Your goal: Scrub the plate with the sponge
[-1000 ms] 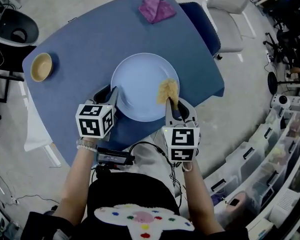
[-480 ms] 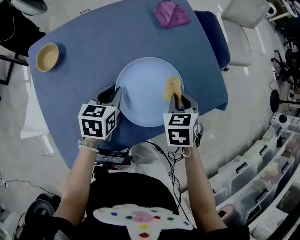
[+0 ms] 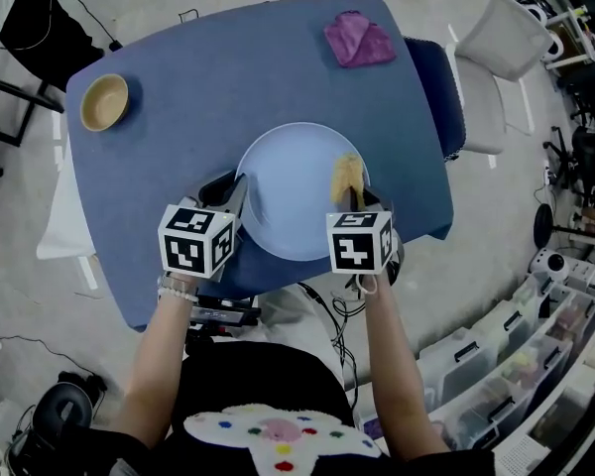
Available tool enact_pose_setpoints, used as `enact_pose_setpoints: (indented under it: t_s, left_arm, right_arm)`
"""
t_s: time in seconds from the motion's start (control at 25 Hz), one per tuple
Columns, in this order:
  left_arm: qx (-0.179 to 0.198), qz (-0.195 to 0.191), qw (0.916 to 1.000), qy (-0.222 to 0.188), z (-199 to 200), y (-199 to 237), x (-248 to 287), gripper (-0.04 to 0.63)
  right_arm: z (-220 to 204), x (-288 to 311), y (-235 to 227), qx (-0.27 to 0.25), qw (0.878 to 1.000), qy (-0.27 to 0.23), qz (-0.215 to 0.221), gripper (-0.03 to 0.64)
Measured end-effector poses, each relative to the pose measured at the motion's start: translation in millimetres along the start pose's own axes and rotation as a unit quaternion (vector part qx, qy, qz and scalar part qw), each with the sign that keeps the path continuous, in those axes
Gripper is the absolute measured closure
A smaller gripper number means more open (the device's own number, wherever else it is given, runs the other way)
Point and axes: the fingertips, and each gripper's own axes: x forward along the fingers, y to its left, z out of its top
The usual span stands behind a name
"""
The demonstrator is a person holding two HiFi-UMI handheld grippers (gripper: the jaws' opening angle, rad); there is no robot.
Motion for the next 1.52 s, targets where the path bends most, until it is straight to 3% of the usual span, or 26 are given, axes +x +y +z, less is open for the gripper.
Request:
enact_pose_setpoints:
  t_s: [0.96,1.52]
  left_arm:
    - [-0.012,0.003,0.9999,-0.008,1,1,0,0.541]
    - [-0.020,-0.001,0.9998,-0.008,2,4,0,0.541]
  right_arm:
    - [50,27,20,-0.071,0.997,-0.026,0.004,0.575]
    - [82,29,78,-0.173,0.982,-0.062,0.034,0.575]
